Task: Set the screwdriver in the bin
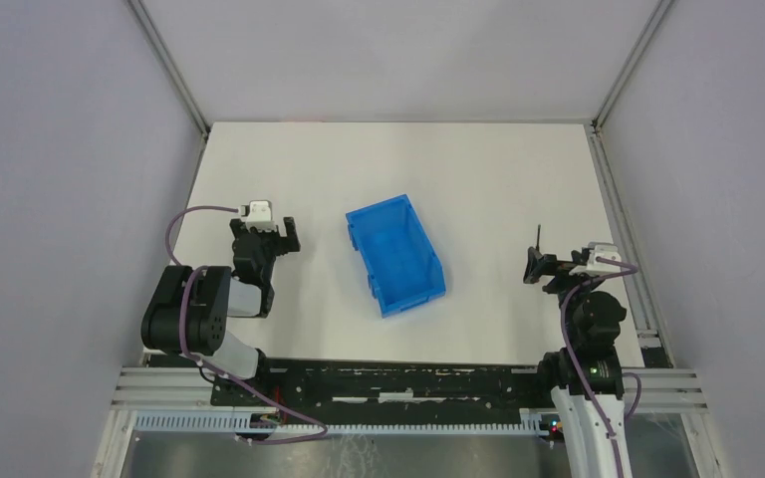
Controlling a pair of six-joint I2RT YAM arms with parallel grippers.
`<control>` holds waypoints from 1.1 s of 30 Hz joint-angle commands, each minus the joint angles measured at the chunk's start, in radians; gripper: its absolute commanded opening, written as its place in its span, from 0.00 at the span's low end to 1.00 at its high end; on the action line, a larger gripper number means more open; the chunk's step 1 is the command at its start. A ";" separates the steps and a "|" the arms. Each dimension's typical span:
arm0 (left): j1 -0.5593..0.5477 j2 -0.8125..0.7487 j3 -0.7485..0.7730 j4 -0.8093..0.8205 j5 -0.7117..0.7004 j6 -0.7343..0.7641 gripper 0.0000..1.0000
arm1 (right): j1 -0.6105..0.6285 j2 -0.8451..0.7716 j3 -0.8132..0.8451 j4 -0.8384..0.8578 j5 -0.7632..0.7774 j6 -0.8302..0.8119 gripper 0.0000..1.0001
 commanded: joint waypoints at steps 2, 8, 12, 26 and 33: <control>0.007 -0.017 0.003 0.032 0.013 -0.029 1.00 | -0.002 -0.031 0.001 0.089 0.061 0.051 0.98; 0.007 -0.017 0.003 0.032 0.013 -0.029 1.00 | -0.003 -0.001 0.126 0.186 0.070 0.007 0.98; 0.007 -0.017 0.003 0.032 0.013 -0.029 1.00 | -0.002 0.263 0.406 0.075 0.109 -0.055 0.98; 0.007 -0.017 0.003 0.032 0.013 -0.029 1.00 | -0.006 1.263 0.888 -0.443 0.120 -0.077 0.94; 0.007 -0.017 0.003 0.032 0.013 -0.029 1.00 | -0.038 1.399 0.653 -0.281 0.101 -0.057 0.75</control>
